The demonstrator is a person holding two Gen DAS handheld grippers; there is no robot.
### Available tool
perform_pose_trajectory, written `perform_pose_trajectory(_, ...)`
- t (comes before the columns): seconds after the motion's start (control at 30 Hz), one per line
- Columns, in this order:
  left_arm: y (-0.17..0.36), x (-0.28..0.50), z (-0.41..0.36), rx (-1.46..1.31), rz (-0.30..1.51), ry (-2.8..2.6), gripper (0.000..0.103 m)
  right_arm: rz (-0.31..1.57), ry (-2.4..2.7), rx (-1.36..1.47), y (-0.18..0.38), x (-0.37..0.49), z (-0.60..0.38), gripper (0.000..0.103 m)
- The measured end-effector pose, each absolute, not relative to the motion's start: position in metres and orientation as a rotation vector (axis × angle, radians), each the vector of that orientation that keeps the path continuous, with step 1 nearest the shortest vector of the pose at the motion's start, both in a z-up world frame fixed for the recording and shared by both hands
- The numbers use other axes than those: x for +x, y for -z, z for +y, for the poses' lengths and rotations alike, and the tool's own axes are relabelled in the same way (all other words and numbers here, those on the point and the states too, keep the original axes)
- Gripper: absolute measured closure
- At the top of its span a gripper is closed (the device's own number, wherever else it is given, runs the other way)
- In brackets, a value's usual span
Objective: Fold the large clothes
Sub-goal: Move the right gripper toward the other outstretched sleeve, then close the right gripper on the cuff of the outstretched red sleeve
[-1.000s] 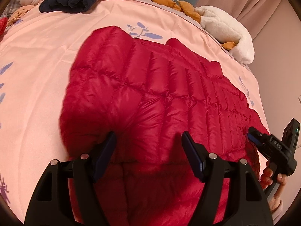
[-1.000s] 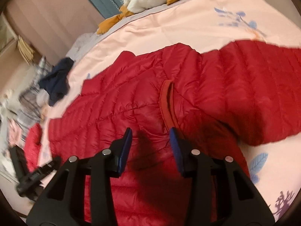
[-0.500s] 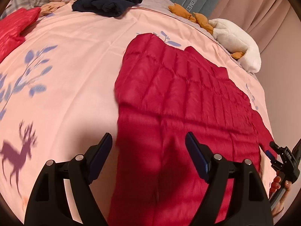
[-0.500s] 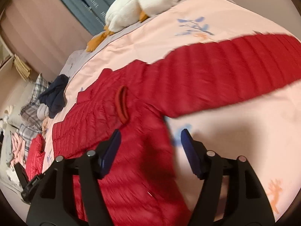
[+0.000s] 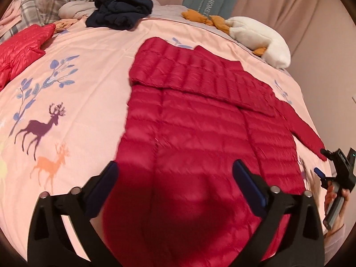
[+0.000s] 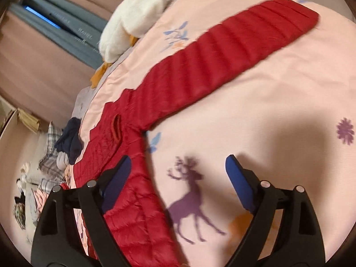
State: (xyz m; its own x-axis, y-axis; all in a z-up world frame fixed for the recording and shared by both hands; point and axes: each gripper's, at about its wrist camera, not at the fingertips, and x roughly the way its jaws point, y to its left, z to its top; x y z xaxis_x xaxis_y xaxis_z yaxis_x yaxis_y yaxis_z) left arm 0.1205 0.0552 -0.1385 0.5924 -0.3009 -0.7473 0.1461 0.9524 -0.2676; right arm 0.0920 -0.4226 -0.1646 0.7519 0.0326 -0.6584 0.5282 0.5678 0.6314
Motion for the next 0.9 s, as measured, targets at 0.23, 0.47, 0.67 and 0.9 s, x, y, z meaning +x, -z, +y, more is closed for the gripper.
perform_pose_trajectory(0.23, 0.139, 0.105, 0.043, -0.216, 0.924, 0.287, 0.001, 0.642, 0.365, 0.993, 0.170, 0.063, -0.454, 0.014)
perform_pose_trajectory(0.47, 0.127, 0.098, 0.039, -0.220, 0.898, 0.292, 0.001, 0.598, 0.395, 1.063, 0.181, 0.043, -0.483, 0.014)
perform_pose_trajectory(0.67, 0.130, 0.099, 0.032, -0.217, 0.921, 0.290, 0.001, 0.550, 0.397, 1.095, 0.183, 0.044, -0.503, 0.014)
perform_pose_trajectory(0.9, 0.135, 0.105, 0.021, -0.204, 0.951, 0.280, 0.001, 0.426, 0.418, 1.213, 0.187, 0.060, -0.549, 0.014)
